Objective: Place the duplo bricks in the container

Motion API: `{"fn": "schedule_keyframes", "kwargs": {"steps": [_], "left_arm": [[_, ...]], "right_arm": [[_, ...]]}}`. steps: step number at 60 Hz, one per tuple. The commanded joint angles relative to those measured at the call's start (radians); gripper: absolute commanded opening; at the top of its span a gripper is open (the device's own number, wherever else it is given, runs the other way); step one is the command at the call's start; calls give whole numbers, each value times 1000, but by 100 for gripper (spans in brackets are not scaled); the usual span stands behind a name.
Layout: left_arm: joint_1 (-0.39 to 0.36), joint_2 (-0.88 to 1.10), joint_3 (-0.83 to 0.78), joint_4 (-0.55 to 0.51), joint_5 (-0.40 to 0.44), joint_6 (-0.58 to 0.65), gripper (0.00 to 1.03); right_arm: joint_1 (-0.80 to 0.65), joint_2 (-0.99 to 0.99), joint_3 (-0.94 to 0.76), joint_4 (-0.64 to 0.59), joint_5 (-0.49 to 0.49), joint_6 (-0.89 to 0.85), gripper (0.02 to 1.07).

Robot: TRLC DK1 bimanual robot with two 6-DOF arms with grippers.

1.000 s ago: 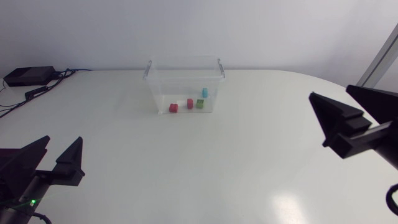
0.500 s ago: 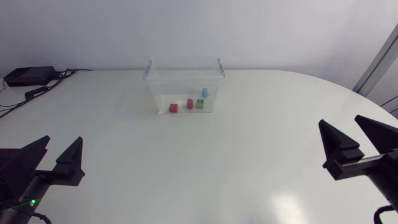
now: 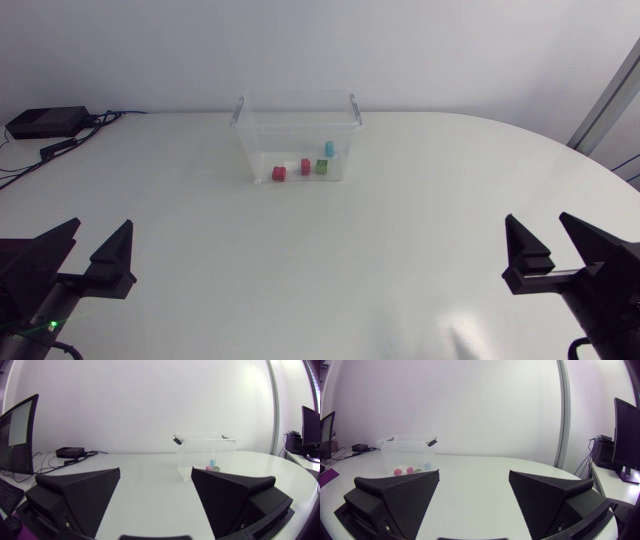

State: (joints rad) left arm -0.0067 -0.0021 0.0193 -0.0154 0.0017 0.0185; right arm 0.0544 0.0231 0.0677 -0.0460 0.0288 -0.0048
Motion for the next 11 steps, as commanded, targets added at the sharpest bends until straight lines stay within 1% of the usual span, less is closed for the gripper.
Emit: {"fn": "schedule_keyframes", "kwargs": {"steps": [1,11], "left_arm": [[7,2,-19,15,-2,-19,100],[7,2,-19,15,-2,-19,100]], "right_arm": [[-42,-19,-57,39,-22,4,103],[-54,-23,-68,46,-29,5,103]]}}
